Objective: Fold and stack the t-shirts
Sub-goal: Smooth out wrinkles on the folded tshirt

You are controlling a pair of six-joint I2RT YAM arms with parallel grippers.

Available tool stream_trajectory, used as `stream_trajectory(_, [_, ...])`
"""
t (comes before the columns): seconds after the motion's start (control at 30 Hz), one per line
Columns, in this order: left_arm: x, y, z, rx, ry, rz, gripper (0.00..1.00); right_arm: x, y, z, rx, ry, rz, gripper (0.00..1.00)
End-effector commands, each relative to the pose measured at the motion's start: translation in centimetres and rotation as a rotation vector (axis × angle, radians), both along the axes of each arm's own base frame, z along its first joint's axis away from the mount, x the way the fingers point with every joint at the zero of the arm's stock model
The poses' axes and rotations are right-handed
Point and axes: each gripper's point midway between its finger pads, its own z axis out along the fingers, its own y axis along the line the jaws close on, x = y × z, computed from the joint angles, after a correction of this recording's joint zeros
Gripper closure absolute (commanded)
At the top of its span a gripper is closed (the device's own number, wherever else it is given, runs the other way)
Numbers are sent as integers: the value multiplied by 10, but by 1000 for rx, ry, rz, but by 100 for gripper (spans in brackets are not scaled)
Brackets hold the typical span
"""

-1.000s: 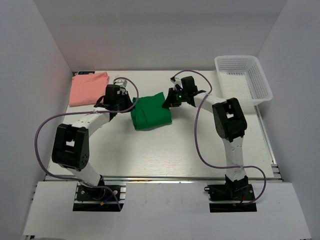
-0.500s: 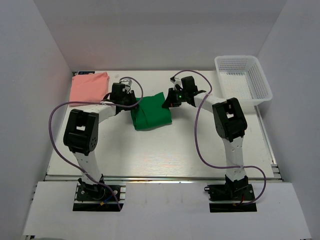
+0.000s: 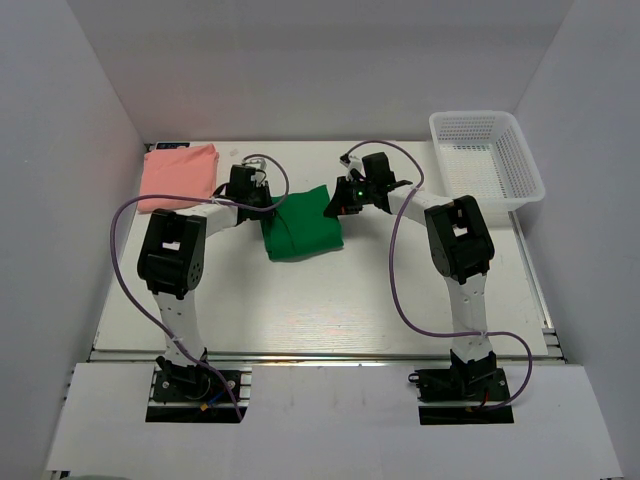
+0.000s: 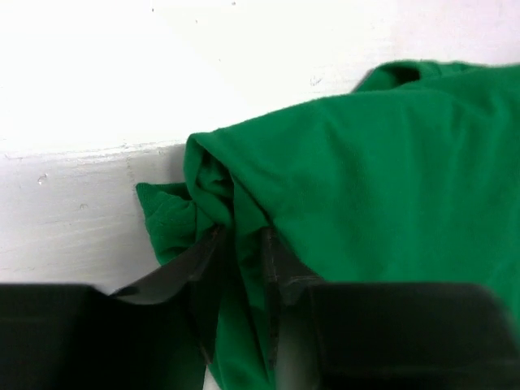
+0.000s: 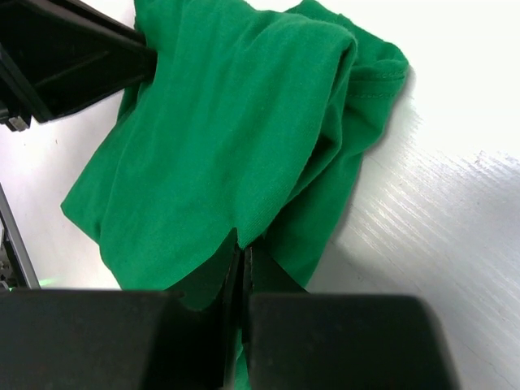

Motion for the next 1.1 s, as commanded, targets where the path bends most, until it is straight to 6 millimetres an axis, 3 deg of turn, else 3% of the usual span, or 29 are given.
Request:
stream_trajectory(0.0, [16,-5,30,-16,-89,-13,71,1,2,16,13,-27,24,100])
stream_trajectory(0.13, [14,-21,32,-74,-107,-91,100,2,2,15,11,-30,27,100])
stream_trajectory(0.2, [12,-25,31,-95,-114,-114,100,3,1,15,7,-31,27,100])
stream_trajectory(0.3, [8,-29,51,-122,-169,-136,100,3,0,19,2,-42,27,100])
stream_trajectory(0.33, [8,-29,73,-130,-218,-139,100,3,0,22,2,-52,28,100])
stream_trajectory(0.37, [6,-28,81,-128,-245,-145,100,3,0,24,0,-58,27,100])
stream_trajectory(0.47, [-6,-27,101,-140,-284,-154,100,4,1,30,5,-72,23,100])
stream_trajectory(0.53, [-15,-21,104,-135,-279,-131,100,4,-1,34,11,-78,18,100])
stream_trajectory(0.73, [-28,1,94,-91,-244,-38,100,2,-1,37,16,-86,18,100])
stream_trajectory(1.07, [-28,43,44,43,-109,159,100,5,0,22,6,-61,16,100])
